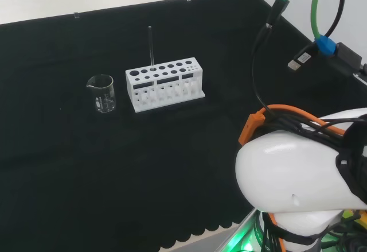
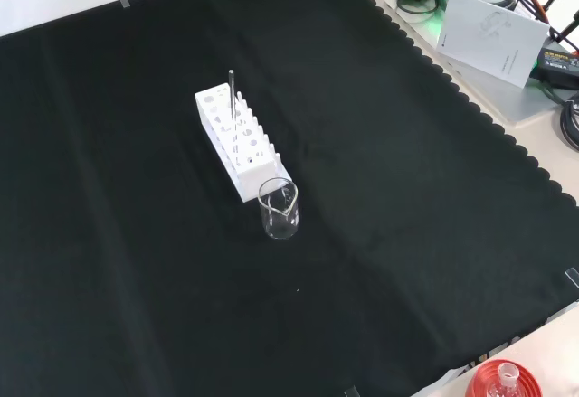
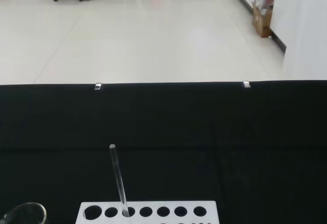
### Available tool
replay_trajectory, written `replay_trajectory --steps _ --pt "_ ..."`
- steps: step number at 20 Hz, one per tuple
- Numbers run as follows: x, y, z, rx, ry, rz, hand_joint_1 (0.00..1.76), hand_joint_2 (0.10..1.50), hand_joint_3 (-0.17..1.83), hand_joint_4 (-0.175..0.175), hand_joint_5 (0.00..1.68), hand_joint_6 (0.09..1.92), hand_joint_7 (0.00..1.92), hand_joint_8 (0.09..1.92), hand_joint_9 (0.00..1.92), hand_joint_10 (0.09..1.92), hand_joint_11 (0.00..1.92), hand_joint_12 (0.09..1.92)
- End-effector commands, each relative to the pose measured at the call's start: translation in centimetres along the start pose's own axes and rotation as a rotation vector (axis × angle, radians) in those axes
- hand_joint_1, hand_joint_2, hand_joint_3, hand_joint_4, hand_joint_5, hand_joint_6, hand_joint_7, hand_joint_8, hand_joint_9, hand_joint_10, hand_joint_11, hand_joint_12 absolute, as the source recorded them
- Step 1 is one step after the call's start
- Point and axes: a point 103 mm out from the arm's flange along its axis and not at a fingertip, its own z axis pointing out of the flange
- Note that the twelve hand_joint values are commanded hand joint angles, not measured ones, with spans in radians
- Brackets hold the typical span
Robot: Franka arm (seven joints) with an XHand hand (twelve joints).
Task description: Take the glass rod from the white test tube rack.
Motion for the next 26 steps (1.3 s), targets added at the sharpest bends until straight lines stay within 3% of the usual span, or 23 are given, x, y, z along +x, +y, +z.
replay_trajectory --steps 1,18,26 --pt "0.1 2.2 2.2 0.018 0.025 -0.028 1.01 1.02 -0.17 -0.166 0.75 0.75 0.88 0.71 0.93 0.66 0.83 1.19" --pt "1.9 6.5 6.9 0.075 0.037 -0.083 1.02 1.01 -0.17 -0.157 0.79 0.75 0.92 0.69 0.97 0.64 0.86 1.18" --pt "1.6 8.9 9.6 0.116 0.059 -0.143 1.02 1.01 -0.17 -0.156 0.79 0.75 0.92 0.69 0.97 0.64 0.86 1.18"
